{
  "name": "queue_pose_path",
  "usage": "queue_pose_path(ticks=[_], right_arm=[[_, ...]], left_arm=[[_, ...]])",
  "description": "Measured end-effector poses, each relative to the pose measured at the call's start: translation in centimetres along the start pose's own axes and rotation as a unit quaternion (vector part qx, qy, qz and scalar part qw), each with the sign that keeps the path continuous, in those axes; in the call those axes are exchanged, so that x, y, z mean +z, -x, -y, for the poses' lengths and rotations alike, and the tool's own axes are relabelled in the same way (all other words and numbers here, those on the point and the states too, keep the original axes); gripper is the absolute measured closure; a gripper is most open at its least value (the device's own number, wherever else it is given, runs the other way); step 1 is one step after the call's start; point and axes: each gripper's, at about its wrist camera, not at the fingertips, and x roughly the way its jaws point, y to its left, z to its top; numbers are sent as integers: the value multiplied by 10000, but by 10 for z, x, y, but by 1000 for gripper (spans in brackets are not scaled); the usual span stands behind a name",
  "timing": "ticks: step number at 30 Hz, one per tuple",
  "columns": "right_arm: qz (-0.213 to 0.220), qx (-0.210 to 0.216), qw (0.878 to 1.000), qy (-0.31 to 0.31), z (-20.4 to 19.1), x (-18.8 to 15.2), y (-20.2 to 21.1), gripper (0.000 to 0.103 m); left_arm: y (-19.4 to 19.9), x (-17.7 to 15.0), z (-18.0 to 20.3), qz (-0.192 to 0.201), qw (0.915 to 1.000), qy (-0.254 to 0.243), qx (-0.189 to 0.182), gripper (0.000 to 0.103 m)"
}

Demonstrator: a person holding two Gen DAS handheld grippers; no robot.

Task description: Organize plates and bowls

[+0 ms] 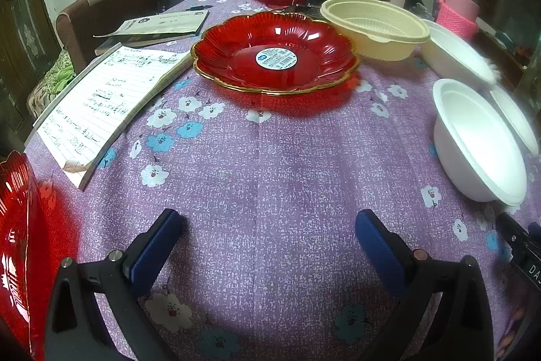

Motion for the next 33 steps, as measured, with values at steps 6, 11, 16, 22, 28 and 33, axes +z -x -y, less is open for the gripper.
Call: queue_pose_path(ticks=[6,11,16,22,28,33], right_arm=[[-1,-49,10000,-51,0,-1,0,1],[0,-40,10000,-84,3,-2,1,1],[-60,-16,10000,-53,5,-11,9,1],[593,159,9980,124,0,-30,60,0],[1580,1051,9797,641,-44,-35,130,0],[1722,1660,9635,1205,-110,-37,158,0]], left_arm=[[0,0,-1,22,10000,2,-4,1],[3,-2,2,23,10000,31,-1,1],[10,-4,-11,-30,9998,15,-198,1],[70,-19,-33,637,9979,118,-90,1],[144,-41,-74,1426,9884,372,377,1],[180,-59,-123,1776,9772,812,839,1]])
